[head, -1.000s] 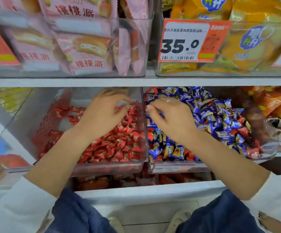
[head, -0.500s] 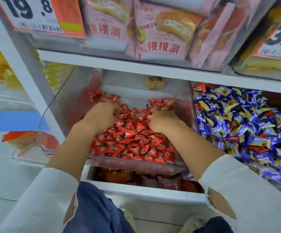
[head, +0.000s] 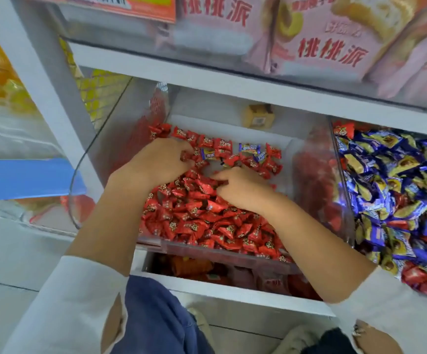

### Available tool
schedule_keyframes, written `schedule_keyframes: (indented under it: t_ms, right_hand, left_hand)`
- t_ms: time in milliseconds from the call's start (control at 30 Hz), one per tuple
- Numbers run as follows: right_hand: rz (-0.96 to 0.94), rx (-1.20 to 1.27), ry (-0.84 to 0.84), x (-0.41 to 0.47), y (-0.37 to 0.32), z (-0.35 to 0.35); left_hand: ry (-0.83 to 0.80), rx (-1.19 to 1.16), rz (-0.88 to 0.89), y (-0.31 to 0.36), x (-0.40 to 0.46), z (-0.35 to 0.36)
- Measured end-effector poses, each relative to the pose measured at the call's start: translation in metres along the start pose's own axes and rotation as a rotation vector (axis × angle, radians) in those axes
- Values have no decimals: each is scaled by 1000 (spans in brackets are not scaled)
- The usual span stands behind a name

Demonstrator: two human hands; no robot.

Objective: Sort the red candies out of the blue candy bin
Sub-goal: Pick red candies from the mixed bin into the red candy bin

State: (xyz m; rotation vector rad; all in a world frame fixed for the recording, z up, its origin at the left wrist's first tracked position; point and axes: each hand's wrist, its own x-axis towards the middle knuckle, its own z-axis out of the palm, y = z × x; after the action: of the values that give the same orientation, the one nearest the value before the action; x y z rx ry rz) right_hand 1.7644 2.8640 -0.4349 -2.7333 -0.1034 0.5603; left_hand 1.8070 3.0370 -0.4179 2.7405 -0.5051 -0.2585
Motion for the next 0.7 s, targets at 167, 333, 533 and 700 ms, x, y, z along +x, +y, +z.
schedule_keyframes:
  t_ms: [167, 333, 533, 700]
  right_hand:
    - [139, 127, 235, 4, 3, -26]
    - [381, 488, 566, 30, 27, -33]
    - [285, 128, 387, 43, 37, -19]
    - [184, -195, 163, 52, 39, -29]
  left_hand:
    - [-9, -44, -16, 1, 3, -2]
    - [-9, -68, -31, 8, 1, -4]
    - [-21, 3, -18, 15, 2, 2]
    - [-34, 6, 7, 28, 1, 1]
